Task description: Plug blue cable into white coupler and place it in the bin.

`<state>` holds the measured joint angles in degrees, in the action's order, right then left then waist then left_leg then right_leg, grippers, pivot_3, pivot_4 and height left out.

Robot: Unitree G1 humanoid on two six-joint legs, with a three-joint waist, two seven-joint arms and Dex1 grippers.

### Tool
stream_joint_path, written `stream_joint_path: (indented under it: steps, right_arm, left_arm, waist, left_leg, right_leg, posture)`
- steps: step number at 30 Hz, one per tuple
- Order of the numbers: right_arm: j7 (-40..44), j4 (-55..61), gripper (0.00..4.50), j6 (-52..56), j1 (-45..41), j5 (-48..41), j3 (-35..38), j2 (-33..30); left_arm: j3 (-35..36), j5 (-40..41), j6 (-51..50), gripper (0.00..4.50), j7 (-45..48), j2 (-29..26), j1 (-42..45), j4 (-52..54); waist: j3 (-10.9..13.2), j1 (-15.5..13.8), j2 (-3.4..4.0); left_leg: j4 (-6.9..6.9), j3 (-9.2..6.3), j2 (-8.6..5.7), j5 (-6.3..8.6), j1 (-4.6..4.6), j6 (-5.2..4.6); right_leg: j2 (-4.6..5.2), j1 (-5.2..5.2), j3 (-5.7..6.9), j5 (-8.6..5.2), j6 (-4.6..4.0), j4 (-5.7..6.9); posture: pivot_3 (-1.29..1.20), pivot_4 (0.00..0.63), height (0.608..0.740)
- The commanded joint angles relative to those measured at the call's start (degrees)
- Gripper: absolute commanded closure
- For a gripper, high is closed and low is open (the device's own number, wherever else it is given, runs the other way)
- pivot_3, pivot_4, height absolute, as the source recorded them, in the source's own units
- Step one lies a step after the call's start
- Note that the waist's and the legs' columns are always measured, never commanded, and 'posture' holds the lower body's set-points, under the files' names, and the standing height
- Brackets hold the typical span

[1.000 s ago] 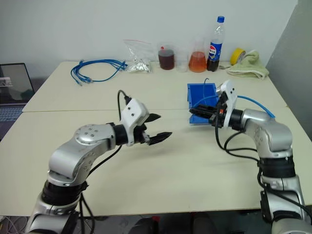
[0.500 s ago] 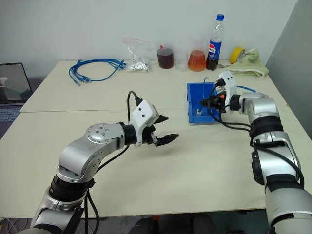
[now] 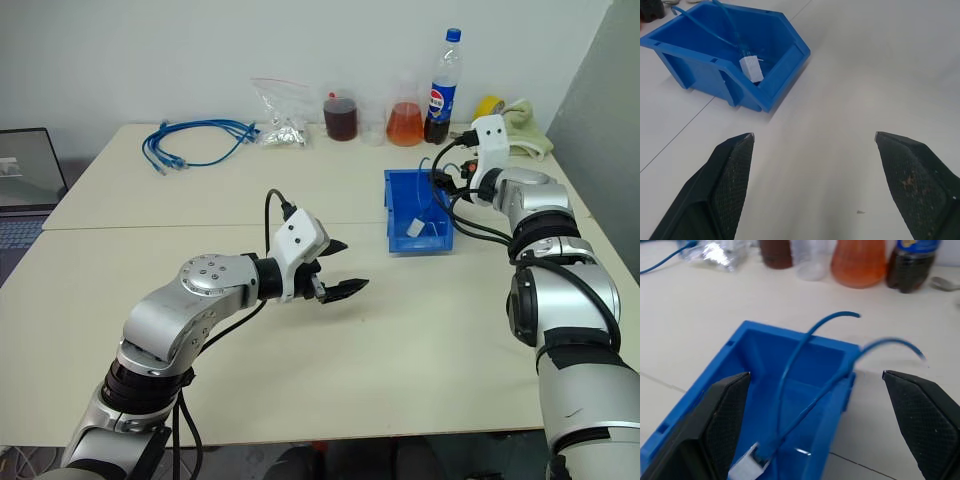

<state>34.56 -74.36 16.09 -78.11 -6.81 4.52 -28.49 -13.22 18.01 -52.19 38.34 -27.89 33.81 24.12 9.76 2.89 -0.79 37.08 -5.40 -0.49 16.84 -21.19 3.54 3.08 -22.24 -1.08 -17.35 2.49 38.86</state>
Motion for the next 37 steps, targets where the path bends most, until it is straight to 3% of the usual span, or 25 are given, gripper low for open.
stream_joint_path:
  steps: [1,4,6,11,16,21,26,37]
  right_arm:
    - [-2.8,1.9,0.02,-2.6,-1.3,-1.6,3.8,-0.6]
    - [-0.9,8.9,0.02,-4.7,2.9,-4.0,6.3,-0.4]
    - [2.4,20.8,0.02,-4.9,10.0,-6.3,6.8,0.6]
    - [-1.5,66.9,0.02,-2.9,41.1,-12.3,7.0,7.0]
    - [-11.1,88.0,0.02,-9.9,63.3,-6.3,4.5,14.9]
    - [-17.4,91.1,0.02,-18.7,75.3,-0.4,1.8,20.4]
    - [-16.5,85.1,0.02,-23.4,83.3,-3.2,1.6,23.6]
    - [-16.8,80.2,0.02,-28.1,83.9,-2.3,0.9,23.8]
  left_arm:
    - [0.4,0.4,1.0,0.45,-0.3,0.1,-0.3,1.7]
    - [1.1,-0.2,2.1,0.45,-1.6,0.4,-1.4,2.0]
    - [1.7,-1.2,4.4,0.45,-3.0,0.8,-2.8,2.3]
    - [7.1,-4.9,15.2,0.45,-11.6,5.1,-9.8,2.8]
    - [9.7,-16.0,20.2,0.45,-27.6,9.5,-20.2,2.4]
    - [17.3,-18.4,31.2,0.45,-35.0,12.1,-27.5,-1.6]
    - [21.3,-17.2,38.2,0.45,-35.9,13.9,-35.4,-6.4]
    - [19.7,-16.6,42.6,0.45,-32.7,15.6,-40.5,-7.9]
  waist:
    - [0.0,0.0,0.0]
    - [0.0,0.0,0.01]
    - [0.0,0.0,0.0]
    - [-0.1,-0.6,0.04]
    - [-0.1,-1.1,0.31]
    - [-0.1,-1.3,0.27]
    - [-0.1,-1.2,0.3]
    - [-0.1,-1.2,0.28]
  left_leg:
    - [0.0,0.01,0.0,0.0,0.0,0.0]
    - [0.01,0.04,0.0,0.0,0.01,0.0]
    - [0.01,0.03,0.01,0.0,0.0,0.0]
    - [0.07,-0.16,0.17,0.0,-0.15,0.0]
    - [0.41,-0.24,0.11,0.0,-0.57,0.01]
    - [0.88,-0.42,-0.01,0.13,-0.34,-0.23]
    - [0.75,-0.36,-0.04,0.15,0.44,-0.26]
    - [0.74,-0.38,0.0,0.15,0.4,-0.26]
  right_leg:
    - [0.0,0.0,-0.01,0.0,0.0,0.0]
    - [0.0,0.0,-0.02,0.0,0.0,0.02]
    - [0.0,0.0,-0.02,0.0,0.0,0.02]
    - [0.04,-0.03,0.12,0.0,0.02,0.03]
    - [0.17,-0.42,0.02,0.04,0.1,0.15]
    - [0.05,0.04,0.0,0.29,0.49,0.11]
    - [-0.12,0.75,0.06,0.22,0.38,0.1]
    - [-0.15,0.73,0.1,0.2,0.33,0.1]
  posture:
    - [0.0,0.15,0.74]
    - [0.0,0.15,0.74]
    - [0.0,0.15,0.74]
    - [0.0,0.15,0.74]
    - [0.0,0.15,0.74]
    - [0.0,0.15,0.74]
    - [0.0,0.15,0.74]
    - [0.0,0.15,0.74]
